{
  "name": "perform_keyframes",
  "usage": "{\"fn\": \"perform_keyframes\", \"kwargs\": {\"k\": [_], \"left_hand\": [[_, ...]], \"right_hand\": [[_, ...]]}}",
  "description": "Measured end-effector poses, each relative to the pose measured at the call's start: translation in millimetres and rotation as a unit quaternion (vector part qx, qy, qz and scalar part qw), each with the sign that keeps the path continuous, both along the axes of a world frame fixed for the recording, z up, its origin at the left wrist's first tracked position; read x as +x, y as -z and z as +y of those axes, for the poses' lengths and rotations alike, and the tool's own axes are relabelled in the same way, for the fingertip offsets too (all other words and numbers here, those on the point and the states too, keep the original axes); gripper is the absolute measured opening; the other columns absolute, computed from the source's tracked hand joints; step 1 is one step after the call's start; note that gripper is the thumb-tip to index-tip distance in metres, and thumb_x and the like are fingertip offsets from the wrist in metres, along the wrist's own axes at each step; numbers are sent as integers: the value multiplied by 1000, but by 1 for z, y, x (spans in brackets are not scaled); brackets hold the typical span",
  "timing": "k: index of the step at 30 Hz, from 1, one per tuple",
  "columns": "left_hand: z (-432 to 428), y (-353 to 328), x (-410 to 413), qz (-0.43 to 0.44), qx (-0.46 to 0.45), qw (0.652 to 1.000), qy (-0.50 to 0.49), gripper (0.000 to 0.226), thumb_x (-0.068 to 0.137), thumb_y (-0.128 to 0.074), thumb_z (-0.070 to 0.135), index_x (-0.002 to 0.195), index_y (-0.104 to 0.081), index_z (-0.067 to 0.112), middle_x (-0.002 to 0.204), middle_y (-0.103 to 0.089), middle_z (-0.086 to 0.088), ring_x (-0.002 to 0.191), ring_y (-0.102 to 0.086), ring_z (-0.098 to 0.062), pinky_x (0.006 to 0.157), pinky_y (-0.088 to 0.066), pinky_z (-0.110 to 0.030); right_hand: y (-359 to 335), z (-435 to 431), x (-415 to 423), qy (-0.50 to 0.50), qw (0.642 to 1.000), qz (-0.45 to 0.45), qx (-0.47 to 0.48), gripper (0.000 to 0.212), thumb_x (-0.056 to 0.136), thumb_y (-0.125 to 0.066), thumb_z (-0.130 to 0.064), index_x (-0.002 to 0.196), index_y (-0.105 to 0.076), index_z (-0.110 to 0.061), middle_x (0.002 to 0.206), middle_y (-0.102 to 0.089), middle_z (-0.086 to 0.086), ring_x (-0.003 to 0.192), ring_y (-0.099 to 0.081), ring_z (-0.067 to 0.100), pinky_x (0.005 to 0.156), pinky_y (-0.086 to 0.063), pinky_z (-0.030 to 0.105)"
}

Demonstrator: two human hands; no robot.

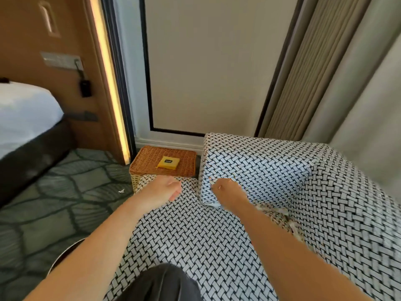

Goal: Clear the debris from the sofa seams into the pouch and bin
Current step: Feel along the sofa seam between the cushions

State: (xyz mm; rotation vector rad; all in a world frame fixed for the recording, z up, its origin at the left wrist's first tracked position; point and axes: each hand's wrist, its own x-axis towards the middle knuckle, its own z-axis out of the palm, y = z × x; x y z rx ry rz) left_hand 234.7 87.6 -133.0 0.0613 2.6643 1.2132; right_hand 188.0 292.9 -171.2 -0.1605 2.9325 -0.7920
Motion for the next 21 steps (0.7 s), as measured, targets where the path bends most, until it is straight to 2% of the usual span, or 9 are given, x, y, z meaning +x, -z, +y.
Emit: {"fn": "perform_keyframes", "kwargs": {"k": [3, 6, 8, 10, 12, 14, 17, 19, 21], "left_hand": [[17, -7, 26, -8, -10, 1000, -19, 32, 97, -40, 31, 103, -63, 10, 101, -64, -8, 98, -61, -22, 67, -42, -24], [33, -9, 37, -7, -12, 1000, -17, 28, 94, -42, 28, 96, -63, 9, 93, -61, -3, 92, -58, -17, 71, -42, -27], [42, -5, 44, -4, -17, 1000, -6, 26, 94, -42, 26, 85, -61, 12, 85, -58, -1, 85, -55, -15, 73, -41, -28], [49, 5, 47, -11, -26, 1000, 2, 27, 95, -41, 29, 93, -63, 13, 86, -58, 0, 85, -55, -15, 77, -41, -29], [54, 17, 46, -32, -26, 999, 13, 32, 96, -40, 32, 103, -63, 11, 92, -57, 0, 87, -53, -18, 80, -40, -30], [59, 31, 41, -51, -25, 998, 27, 35, 96, -40, 33, 106, -60, 7, 93, -52, -4, 84, -47, -17, 69, -37, -28], [70, 59, 31, -69, -26, 997, 38, 21, 96, -39, 32, 101, -53, 18, 93, -47, 1, 79, -44, -13, 61, -29, -19], [77, 83, 26, -83, -32, 995, 45, 15, 97, -38, 30, 88, -45, 21, 86, -41, 4, 71, -38, -10, 61, -29, -20], [82, 109, 24, -104, -41, 992, 57, 18, 97, -37, 28, 81, -40, 22, 81, -38, 6, 66, -33, -7, 58, -26, -20]], "right_hand": [[-3, 15, 29, -27, 999, -15, -11, 29, 96, -39, -31, 86, -56, -10, 77, -57, 2, 65, -52, 13, 69, -50, 27], [-3, 24, 41, -29, 998, -24, -48, 29, 96, -41, -25, 68, -45, -18, 81, -56, 5, 64, -48, 11, 61, -41, 20], [1, 29, 48, -30, 997, -39, -53, 25, 96, -42, -23, 76, -55, -14, 91, -61, 12, 70, -54, 14, 68, -46, 24], [10, 33, 52, -21, 997, -59, -53, 25, 95, -43, -22, 101, -60, -5, 100, -64, 15, 80, -60, 20, 79, -50, 32], [23, 36, 55, -18, 996, -81, -45, 29, 96, -42, -19, 111, -57, 1, 104, -64, 17, 70, -55, 16, 68, -48, 26], [39, 37, 57, -17, 994, -102, -23, 31, 96, -40, -18, 117, -55, 1, 111, -61, 16, 74, -55, 16, 68, -47, 26], [68, 40, 55, 16, 993, -113, 5, 32, 97, -40, -20, 121, -53, -3, 121, -56, 12, 102, -56, 22, 82, -44, 27], [91, 43, 52, 42, 992, -116, 0, 26, 96, -41, -20, 112, -55, -4, 108, -59, 10, 88, -55, 18, 83, -46, 27], [112, 44, 48, 65, 991, -117, -2, 24, 96, -42, -22, 109, -54, -6, 103, -58, 10, 75, -50, 15, 70, -49, 27]]}}
